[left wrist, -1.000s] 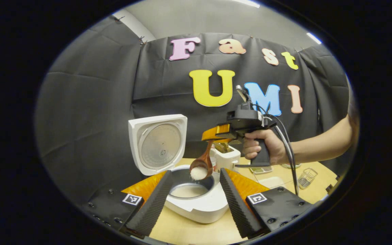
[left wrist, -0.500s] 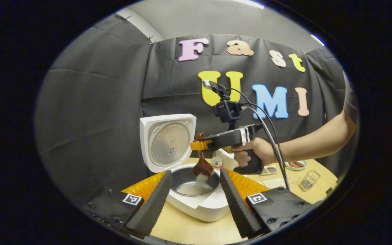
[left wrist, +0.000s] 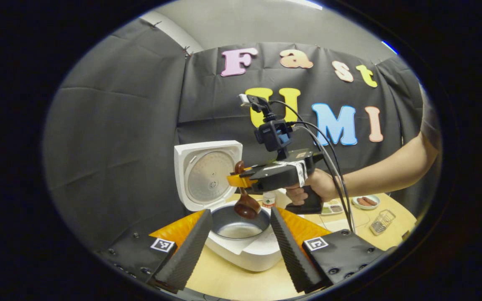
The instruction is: Close the left gripper, press the button to open the rice cooker; take a wooden spoon from the chopstick holder with the right hand, scoop a spoonful of rice and pour it into the rice cooker, then put the wooden spoon back into the chopstick holder.
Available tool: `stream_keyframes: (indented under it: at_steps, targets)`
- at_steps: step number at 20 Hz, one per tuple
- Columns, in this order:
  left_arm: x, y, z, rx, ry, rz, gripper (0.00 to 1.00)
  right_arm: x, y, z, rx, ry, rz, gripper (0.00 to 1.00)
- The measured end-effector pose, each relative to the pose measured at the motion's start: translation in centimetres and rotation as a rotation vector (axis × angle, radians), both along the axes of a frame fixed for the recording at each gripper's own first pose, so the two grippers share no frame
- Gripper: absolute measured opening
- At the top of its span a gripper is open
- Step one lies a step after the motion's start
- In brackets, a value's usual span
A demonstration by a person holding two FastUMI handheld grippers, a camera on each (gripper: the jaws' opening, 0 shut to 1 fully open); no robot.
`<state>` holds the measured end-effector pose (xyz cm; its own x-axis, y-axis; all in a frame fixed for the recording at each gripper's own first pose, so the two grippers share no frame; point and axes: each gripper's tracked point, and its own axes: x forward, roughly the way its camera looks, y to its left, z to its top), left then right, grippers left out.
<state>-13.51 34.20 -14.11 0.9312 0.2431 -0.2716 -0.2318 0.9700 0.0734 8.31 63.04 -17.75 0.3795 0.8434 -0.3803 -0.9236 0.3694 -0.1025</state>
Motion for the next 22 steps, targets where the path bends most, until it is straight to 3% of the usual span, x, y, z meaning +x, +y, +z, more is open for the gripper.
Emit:
stream_keyframes:
  at_steps: [2, 10, 16, 21, 22]
  targets:
    - [-0.2, -0.3, 0.5, 0.001, -0.007, 0.003, 1.0, 0.1, 0.0, 0.6, 0.042, 0.034, -0.023, 0.05]
    - [-0.8, -2.5, 1.9, 0.007, -0.027, 0.001, 0.97, 0.9, -1.3, 4.4, 0.248, 0.191, -0.138, 0.04]
    - [-0.3, -4.3, 2.6, -0.029, -0.054, 0.0, 1.0, 2.2, -5.9, 8.5, 0.415, 0.35, -0.258, 0.04]
    - [1.1, -6.3, 3.3, -0.045, -0.066, -0.033, 0.96, 3.2, -11.0, 10.8, 0.511, 0.377, -0.363, 0.04]
    - [1.4, -6.8, 3.5, -0.033, -0.068, -0.04, 1.0, 3.5, -12.3, 11.3, 0.527, 0.374, -0.392, 0.04]
